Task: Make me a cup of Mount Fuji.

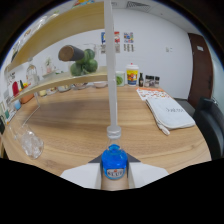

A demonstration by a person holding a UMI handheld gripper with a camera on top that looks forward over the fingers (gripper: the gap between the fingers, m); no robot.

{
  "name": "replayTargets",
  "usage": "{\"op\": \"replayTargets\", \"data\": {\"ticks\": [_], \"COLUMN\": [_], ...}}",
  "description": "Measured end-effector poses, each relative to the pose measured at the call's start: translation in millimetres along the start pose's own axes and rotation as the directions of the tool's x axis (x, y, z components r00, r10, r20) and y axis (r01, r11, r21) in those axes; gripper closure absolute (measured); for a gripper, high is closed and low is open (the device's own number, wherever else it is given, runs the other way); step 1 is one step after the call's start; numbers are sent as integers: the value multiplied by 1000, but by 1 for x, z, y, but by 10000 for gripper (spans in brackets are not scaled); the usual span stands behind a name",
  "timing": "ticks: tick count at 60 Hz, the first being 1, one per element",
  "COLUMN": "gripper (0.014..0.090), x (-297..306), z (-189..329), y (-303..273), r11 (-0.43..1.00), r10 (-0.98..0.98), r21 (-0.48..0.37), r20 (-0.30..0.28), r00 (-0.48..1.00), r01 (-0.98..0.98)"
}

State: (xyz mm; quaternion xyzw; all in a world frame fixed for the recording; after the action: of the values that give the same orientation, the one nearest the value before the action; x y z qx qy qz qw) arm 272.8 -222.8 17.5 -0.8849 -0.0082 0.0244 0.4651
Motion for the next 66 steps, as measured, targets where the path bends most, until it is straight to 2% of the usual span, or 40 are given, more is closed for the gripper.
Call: {"op": "replayTargets", "data": {"ticks": [4,21,28,31,36,38,43,48,59,66], "gripper": [681,666,582,505,223,183,183,188,187,192], "x": [0,2,5,5,2,3,1,-15,-88,-145], "z": [1,-2,-9,-15,-30,-39,-65,-92,-131,-133], "y": [7,10,7,3,-7,-14,-35,-54,-71,-64], "r11": [999,999,1000,1000,1000,1000,998,993,985,987], "r10": [2,7,1,5,9,12,24,51,72,62], "r21": [-40,-42,-25,-14,3,17,69,117,167,158], "r20": [-5,-21,-48,-66,-93,-116,-176,-192,-154,-108], "r00": [1000,1000,999,998,996,993,984,980,985,992], "r01": [-3,-8,-2,-6,-9,-11,-12,-29,-46,-44]}}
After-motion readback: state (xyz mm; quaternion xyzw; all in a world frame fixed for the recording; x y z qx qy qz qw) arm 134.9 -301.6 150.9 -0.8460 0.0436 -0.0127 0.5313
